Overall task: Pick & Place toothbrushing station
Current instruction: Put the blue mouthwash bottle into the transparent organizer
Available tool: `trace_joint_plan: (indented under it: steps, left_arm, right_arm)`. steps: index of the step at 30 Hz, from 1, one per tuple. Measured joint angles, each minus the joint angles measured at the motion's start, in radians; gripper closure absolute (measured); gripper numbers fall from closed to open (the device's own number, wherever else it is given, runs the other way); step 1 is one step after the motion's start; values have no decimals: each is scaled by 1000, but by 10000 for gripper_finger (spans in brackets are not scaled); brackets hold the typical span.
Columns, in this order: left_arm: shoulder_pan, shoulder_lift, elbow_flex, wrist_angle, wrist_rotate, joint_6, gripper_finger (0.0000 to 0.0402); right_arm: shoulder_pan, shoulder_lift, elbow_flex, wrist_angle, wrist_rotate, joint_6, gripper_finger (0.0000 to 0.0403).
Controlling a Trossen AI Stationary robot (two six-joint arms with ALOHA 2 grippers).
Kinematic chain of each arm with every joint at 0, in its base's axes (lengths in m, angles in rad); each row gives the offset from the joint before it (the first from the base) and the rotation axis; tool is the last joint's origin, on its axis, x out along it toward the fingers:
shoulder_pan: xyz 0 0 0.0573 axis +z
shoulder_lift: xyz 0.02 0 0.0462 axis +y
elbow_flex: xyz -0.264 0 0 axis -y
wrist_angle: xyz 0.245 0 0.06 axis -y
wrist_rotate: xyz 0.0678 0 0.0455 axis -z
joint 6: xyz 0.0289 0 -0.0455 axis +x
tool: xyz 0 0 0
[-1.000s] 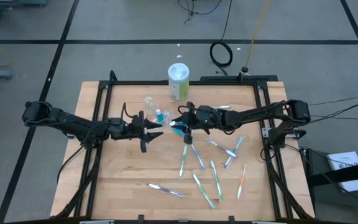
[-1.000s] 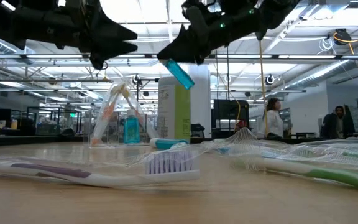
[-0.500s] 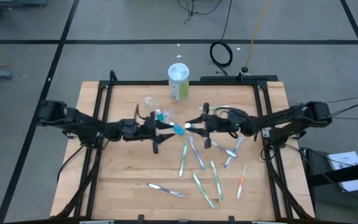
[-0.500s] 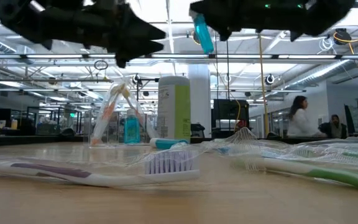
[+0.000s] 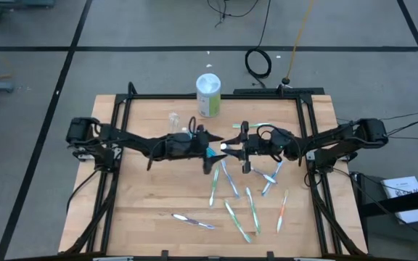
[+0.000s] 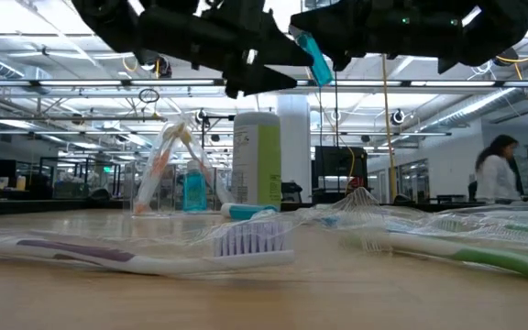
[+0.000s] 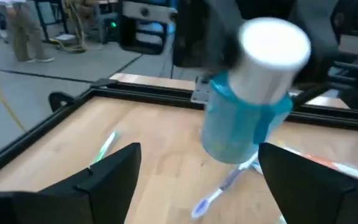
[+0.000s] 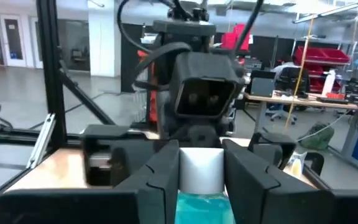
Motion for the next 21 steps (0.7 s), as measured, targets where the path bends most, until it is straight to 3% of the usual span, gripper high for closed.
trace_joint_plan:
  steps: [6, 14, 21]
  left_arm:
    - [9, 13, 25, -7, 115, 5, 83]
    - [26, 13, 25, 29, 90, 25, 121]
    - [40, 12, 25, 60, 146, 1, 176]
  right_arm:
    - [0, 2, 0, -39, 77, -8, 312]
    - [-6, 1, 0, -5, 76, 32, 312]
    - [-6, 1, 0, -11, 77, 46, 299]
